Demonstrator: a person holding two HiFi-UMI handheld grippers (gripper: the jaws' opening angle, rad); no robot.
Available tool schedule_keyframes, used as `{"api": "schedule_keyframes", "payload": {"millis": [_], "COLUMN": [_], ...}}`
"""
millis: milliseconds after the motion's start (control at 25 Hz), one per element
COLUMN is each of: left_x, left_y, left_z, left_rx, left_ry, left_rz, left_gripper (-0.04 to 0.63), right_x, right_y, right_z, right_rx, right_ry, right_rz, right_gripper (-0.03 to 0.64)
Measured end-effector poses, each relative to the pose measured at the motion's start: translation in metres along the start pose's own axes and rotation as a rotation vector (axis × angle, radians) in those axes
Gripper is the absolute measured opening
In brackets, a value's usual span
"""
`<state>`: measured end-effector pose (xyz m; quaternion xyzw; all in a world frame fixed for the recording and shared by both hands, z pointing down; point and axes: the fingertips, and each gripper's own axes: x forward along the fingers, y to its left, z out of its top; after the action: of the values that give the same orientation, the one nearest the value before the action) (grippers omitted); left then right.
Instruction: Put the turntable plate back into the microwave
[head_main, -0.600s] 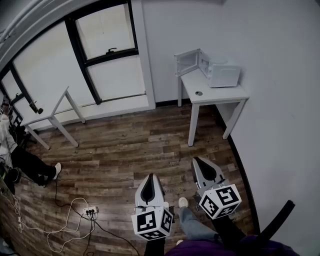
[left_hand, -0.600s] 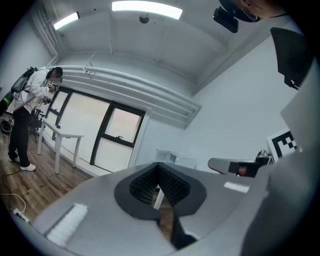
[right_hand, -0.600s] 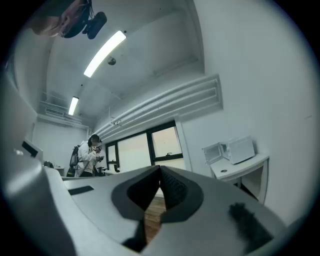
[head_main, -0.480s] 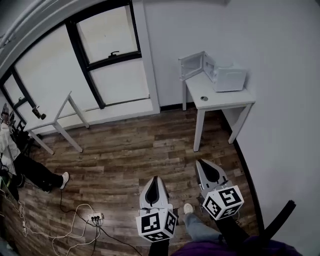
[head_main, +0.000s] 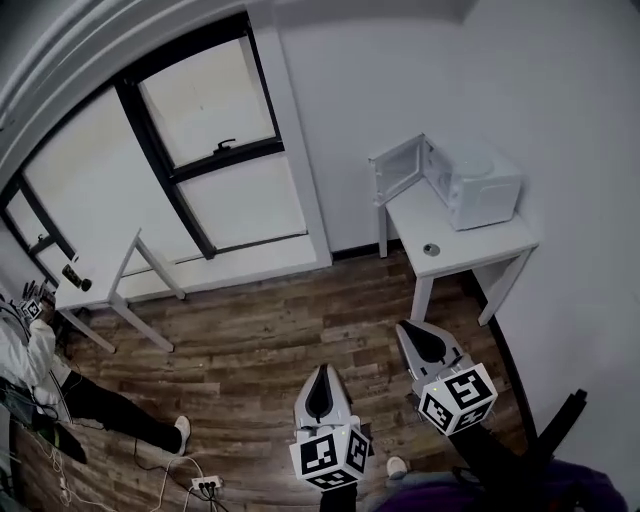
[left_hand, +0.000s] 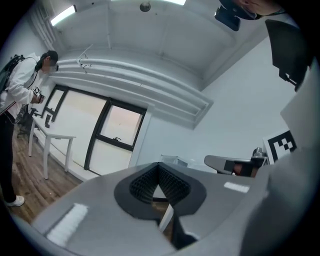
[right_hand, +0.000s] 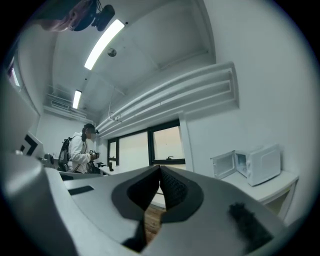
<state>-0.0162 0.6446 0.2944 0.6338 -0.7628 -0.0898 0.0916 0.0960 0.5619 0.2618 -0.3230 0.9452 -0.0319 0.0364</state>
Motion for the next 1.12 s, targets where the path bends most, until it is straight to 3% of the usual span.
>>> {"api": "schedule_keyframes", "payload": {"millis": [280,480,600,800,960,1120], "left_x": [0.066,0.134,0.189,0.274,0.334,0.384], "left_y": [0.033,0.071,0.084,0.147,0.179,0.194], "left_z": [-0.009,0.0,0.012,0.044,0.063,0.058], "left_rx": [-0.069,-0.129,-0.085,-0.075,-0.055,-0.069], "left_ry": [0.038,0.013,0.007,-0.007,-0.003,0.031], "left_rz": [0.018,0.032,-0.031,0.014,-0.021,-0.071], "left_gripper": [0.005,0.005,0.005,0.005,0.005,0.005], "right_x": [0.065,0.136,0.188,0.291,0.357,0.4], "right_y": [-0.026,-0.041,-0.053,-0.066,-0.081,-0.1], "right_z": [-0.019,-0.03,-0.034,-0.024,-0.015,-0.022], "right_rx": [0.037,0.056,0.061,0.04,0.041,0.05], "right_ry": [0.023,0.024,0.02,0.025,0.007,0.006], "right_rz": [0.003,0.003,-0.019,-0.017,-0.05,-0.104], "right_gripper": [0.011,0.011,0.011,0.011,0.011,0.011]}}
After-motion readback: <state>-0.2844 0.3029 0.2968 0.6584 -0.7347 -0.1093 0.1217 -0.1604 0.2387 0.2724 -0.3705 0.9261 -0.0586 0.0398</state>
